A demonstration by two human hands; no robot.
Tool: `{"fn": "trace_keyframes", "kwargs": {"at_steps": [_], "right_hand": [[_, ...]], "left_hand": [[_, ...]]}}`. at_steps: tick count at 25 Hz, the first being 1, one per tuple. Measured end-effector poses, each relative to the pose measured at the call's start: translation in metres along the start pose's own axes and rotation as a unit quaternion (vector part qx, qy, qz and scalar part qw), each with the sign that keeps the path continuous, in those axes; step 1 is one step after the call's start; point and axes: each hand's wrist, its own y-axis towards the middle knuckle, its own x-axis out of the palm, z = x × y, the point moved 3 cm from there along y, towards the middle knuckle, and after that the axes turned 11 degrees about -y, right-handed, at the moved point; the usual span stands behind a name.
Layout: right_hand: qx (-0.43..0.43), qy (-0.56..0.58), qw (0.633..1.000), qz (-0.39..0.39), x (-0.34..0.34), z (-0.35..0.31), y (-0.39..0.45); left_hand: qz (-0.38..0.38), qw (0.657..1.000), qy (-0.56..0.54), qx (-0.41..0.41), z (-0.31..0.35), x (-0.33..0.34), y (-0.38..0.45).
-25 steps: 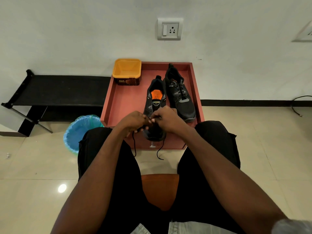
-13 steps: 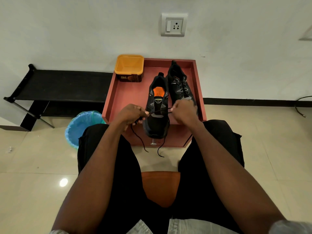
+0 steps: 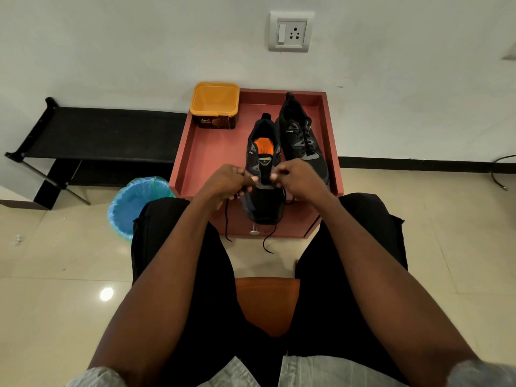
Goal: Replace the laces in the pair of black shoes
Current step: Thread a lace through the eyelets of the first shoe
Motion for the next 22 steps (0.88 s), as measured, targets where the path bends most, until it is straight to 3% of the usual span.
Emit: {"fn": "trace_keyframes", "kwargs": {"at_steps": [4, 6, 9, 11, 15, 18, 20, 22], "right_hand": [[0.171, -0.165, 0.96, 0.149, -0.025, 0.035, -0.003], [0.138, -0.187, 0.959, 0.159, -0.02, 0.03, -0.004], [-0.045, 0.002, 0.997, 0.064, 0.0, -0.003, -0.003], [-0.092, 0.062, 0.994, 0.003, 0.014, -0.015, -0.004], [0.022, 0.043, 0.994, 0.102, -0.001, 0.007, 0.001], [0.155, -0.149, 0.957, 0.197, -0.022, 0.035, -0.002], [0.142, -0.199, 0.948, 0.203, -0.02, 0.032, -0.002], [0.028, -0.061, 0.988, 0.137, -0.008, 0.012, 0.001]], "left_hand": [[0.072, 0.997, 0.015, -0.014, -0.003, -0.015, 0.003], [0.077, 0.997, 0.032, -0.01, -0.005, -0.01, 0.004], [0.035, 0.999, 0.01, 0.015, -0.005, 0.008, 0.003], [0.017, 0.999, -0.009, 0.032, -0.004, 0.014, 0.002], [0.032, 0.999, -0.038, 0.019, -0.003, 0.002, 0.005], [0.097, 0.995, -0.025, 0.001, -0.006, -0.014, 0.009], [0.107, 0.994, -0.02, -0.001, -0.007, -0.011, 0.01], [0.069, 0.997, -0.033, 0.007, -0.006, 0.002, 0.01]]}}
